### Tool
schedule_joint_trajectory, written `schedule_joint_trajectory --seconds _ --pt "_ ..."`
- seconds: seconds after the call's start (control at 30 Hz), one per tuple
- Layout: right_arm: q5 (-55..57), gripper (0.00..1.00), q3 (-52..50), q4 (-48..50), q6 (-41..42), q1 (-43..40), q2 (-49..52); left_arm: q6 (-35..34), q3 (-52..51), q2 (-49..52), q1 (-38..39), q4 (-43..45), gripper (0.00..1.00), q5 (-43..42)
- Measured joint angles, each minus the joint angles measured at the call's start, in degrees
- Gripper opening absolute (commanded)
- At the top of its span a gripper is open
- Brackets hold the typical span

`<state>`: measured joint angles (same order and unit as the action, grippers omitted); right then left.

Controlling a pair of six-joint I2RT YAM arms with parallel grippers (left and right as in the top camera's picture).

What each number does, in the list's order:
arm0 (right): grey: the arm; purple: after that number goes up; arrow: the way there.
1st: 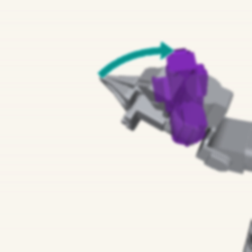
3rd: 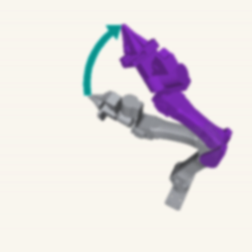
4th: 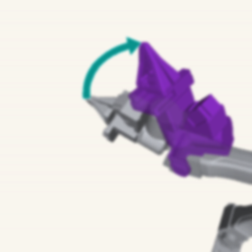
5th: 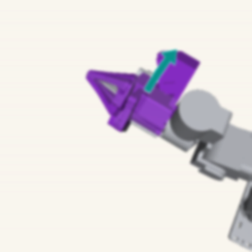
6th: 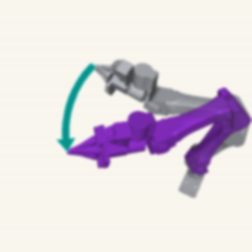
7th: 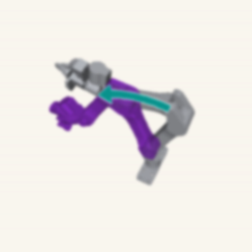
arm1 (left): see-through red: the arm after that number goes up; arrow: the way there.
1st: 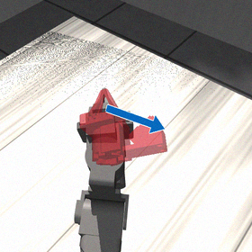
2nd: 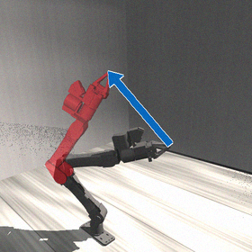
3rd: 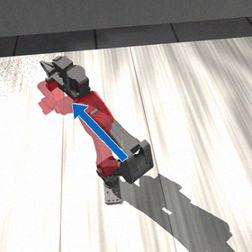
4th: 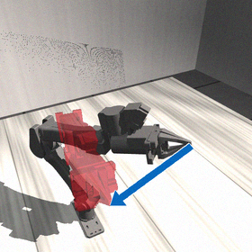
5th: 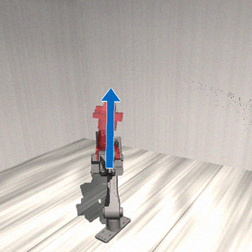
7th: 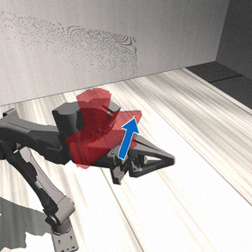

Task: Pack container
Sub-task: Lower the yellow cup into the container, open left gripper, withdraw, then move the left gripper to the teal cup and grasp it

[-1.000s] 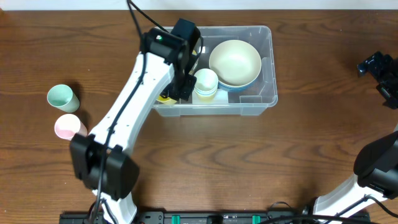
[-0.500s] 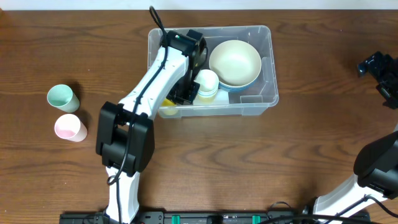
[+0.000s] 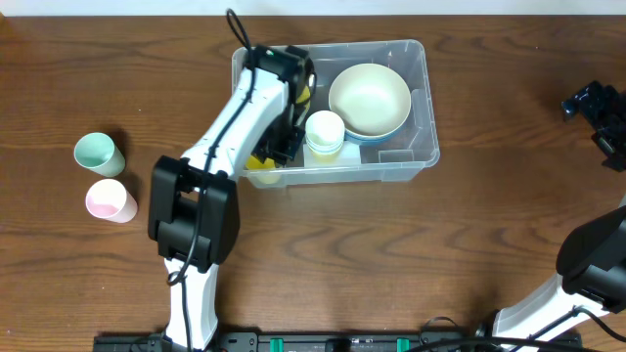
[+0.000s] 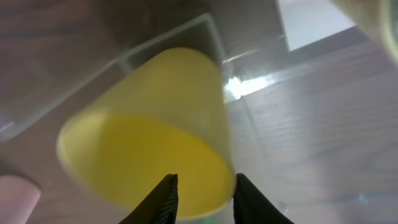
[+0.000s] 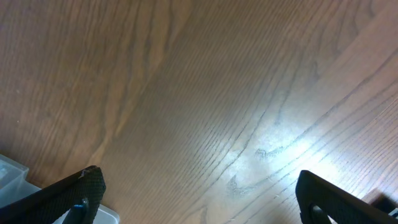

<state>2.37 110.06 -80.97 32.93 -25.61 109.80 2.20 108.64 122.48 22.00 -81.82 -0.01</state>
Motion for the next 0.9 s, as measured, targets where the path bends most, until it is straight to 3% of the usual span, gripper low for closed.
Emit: schedule_joint_trajectory --seconds 0.1,0.2,0.5,0.9 --pt "0.0 0.99 0.0 0.0 0.0 0.0 0.0 0.1 5.5 -0.4 -1.3 -1.9 0.37 0.0" --pt "0.0 0.99 0.0 0.0 0.0 0.0 0.0 0.0 11.3 -2.6 -2.3 -2.3 0.52 0.1" --pt "0.0 0.99 0.0 0.0 0.0 0.0 0.0 -2.2 16.5 -17.4 -3.7 -3.1 0.56 1.6" --pt "0.0 0.99 0.0 0.0 0.0 0.0 0.0 -13.4 13.7 -17.7 -30.1 -0.1 0.61 4.9"
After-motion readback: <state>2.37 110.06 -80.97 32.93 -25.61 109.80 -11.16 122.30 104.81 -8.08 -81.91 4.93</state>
